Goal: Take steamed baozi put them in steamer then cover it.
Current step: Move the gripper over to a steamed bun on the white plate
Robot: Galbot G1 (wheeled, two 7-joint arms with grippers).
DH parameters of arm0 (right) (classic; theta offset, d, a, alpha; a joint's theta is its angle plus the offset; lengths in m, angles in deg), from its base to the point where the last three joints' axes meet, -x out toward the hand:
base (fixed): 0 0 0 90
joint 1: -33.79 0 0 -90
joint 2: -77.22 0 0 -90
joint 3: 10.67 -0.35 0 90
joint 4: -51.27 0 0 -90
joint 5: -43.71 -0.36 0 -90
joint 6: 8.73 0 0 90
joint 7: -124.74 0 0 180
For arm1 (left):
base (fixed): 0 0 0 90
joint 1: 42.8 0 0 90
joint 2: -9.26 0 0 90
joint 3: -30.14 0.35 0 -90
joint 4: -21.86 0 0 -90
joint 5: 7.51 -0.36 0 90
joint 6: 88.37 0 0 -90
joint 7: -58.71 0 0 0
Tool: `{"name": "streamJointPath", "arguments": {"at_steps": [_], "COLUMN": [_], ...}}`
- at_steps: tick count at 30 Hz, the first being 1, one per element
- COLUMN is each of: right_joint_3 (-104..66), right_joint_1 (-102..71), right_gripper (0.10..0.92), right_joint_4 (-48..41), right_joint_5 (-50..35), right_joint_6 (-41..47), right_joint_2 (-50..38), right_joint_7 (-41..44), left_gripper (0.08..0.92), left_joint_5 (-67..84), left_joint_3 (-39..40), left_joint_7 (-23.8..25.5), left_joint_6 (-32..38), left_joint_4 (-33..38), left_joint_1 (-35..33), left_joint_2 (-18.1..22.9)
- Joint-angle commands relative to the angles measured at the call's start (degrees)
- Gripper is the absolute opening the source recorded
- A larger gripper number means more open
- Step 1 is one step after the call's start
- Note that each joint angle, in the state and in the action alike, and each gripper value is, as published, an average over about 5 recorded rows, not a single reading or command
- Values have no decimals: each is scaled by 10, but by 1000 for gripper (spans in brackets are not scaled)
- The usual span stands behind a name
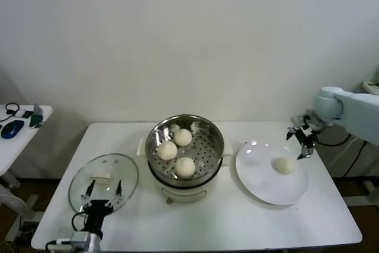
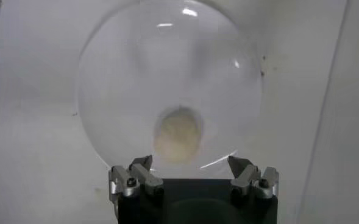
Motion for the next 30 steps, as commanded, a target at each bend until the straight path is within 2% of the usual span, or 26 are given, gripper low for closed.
{"name": "streamJointPath", "arguments": {"at_steps": [1, 14, 25, 30], "right_joint_3": [-133, -173, -174, -172], "right_joint_1": [-173, -213, -212, -205], "right_gripper": [823, 823, 819, 748], "right_joint_4": [-107, -162, -170, -163], "right_joint_5": [47, 48, 58, 59], "right_joint_6": [17, 11, 9, 9], "right_joint_2": [9, 82, 93, 89], "right_joint_7": [-7, -8, -6, 3], "left_gripper": [823, 823, 823, 823], "left_joint_5": [-2, -3, -2, -2], "left_joint_3": [-1, -2, -1, 0], "left_joint_7": [0, 0, 0, -1], "left_joint_6": [0, 1, 1, 1], "left_joint_4": [0, -5, -7, -7], "left_joint_1": [-3, -3, -2, -1], "left_joint_2": [2, 1, 0, 0]}}
